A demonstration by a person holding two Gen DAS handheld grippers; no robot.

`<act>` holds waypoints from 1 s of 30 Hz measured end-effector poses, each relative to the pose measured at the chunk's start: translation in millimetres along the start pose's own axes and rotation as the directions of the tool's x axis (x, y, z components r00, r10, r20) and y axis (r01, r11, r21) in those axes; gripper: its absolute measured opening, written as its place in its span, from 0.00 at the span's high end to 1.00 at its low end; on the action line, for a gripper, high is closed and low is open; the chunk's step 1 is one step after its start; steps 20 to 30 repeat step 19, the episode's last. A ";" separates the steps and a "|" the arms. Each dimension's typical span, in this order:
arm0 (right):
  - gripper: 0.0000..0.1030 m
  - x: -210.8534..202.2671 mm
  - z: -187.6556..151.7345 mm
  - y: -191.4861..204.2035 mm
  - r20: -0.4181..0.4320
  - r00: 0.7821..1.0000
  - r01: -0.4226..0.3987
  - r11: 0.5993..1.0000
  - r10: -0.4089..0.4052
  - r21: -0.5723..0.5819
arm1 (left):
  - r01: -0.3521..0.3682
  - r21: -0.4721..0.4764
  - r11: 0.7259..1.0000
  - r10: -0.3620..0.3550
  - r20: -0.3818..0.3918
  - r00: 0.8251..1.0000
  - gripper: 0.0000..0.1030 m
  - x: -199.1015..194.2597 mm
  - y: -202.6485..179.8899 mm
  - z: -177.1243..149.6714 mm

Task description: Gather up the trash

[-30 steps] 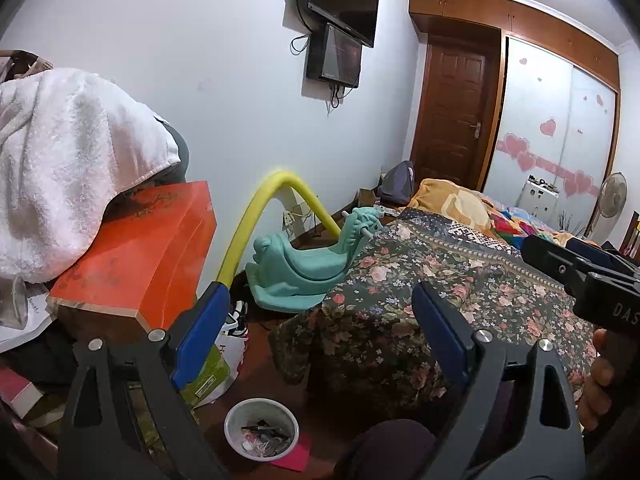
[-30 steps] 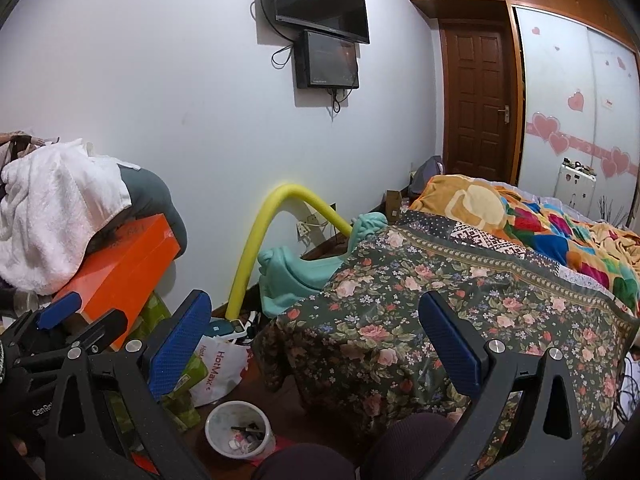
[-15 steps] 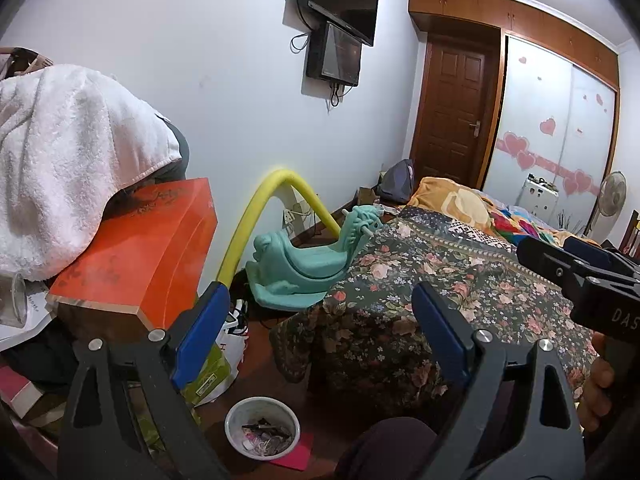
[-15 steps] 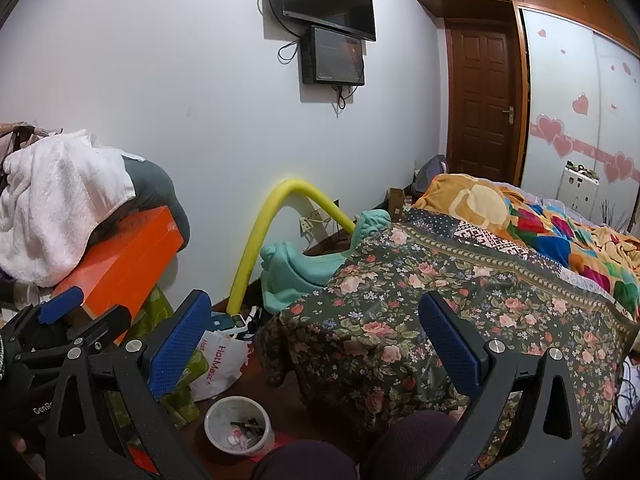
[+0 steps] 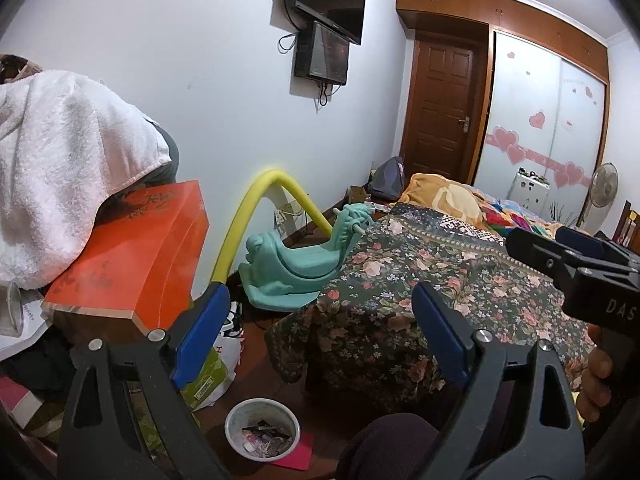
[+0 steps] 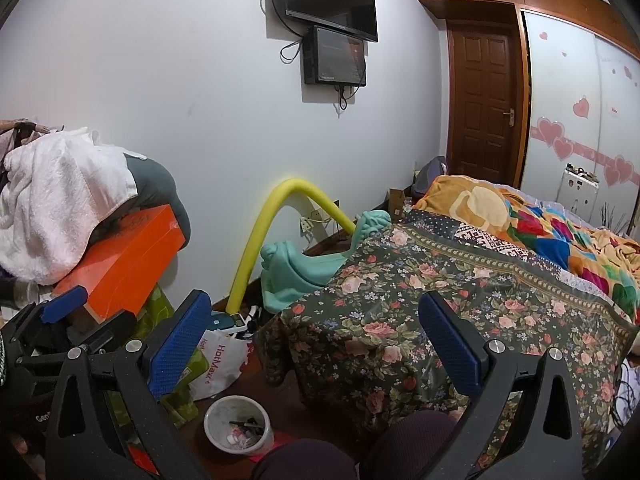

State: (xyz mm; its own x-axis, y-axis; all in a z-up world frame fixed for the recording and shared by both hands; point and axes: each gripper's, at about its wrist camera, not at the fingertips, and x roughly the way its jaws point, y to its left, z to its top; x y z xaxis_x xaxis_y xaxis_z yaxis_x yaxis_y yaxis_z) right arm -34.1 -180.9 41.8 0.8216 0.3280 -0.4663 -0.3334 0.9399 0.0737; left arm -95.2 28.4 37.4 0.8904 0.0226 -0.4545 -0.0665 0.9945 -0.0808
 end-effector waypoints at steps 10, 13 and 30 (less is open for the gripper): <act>0.00 -1.0 0.3 -6.5 -0.002 1.000 -0.007 1.000 0.007 0.000 | 0.007 0.012 1.000 -0.007 -0.008 1.000 0.10 2.3 -1.2 2.8; 0.00 0.1 0.4 -10.1 -0.006 1.000 -0.010 1.000 0.010 0.007 | 0.006 0.017 1.000 -0.006 -0.008 1.000 0.10 1.7 -3.1 2.9; 0.00 5.0 -0.4 -20.2 -0.020 1.000 -0.015 0.999 0.015 0.032 | -0.002 0.006 1.000 0.002 -0.042 0.999 0.10 11.9 -5.9 3.7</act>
